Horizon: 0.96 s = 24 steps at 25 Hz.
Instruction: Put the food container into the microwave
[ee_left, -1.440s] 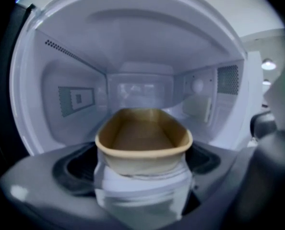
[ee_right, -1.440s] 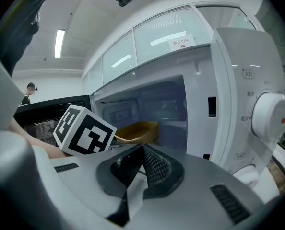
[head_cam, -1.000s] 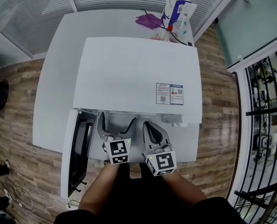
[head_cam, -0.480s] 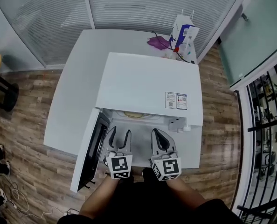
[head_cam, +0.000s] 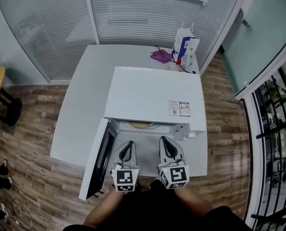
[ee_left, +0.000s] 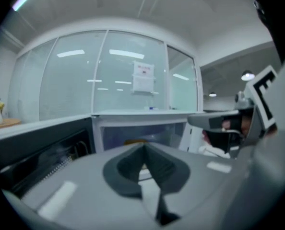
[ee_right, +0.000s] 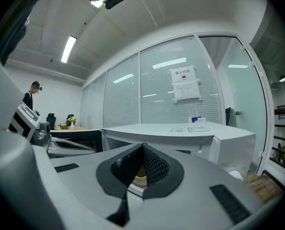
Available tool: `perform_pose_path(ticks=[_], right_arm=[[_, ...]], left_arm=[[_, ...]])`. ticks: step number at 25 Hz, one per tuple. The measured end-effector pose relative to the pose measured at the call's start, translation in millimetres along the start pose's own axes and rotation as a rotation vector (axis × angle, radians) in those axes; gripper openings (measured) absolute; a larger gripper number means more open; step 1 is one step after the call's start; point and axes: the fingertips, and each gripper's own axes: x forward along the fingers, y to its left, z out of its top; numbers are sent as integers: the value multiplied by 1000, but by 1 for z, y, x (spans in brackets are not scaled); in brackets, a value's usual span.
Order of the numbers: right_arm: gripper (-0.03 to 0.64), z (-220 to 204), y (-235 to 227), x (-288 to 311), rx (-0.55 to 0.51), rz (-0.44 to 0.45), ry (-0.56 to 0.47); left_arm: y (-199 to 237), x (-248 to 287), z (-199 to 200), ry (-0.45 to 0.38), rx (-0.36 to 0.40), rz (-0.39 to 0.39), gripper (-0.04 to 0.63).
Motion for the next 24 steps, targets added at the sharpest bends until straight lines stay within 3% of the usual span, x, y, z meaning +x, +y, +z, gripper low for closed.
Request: perform_pose_path(ticks=[11, 24], right_arm=[[5, 12, -3, -14, -26, -18, -17], [5, 24, -5, -13, -20, -13, -60]], left_arm=[[-6, -3, 5, -10, 0, -41, 5], [-13, -2, 4, -1, -2, -34, 6]])
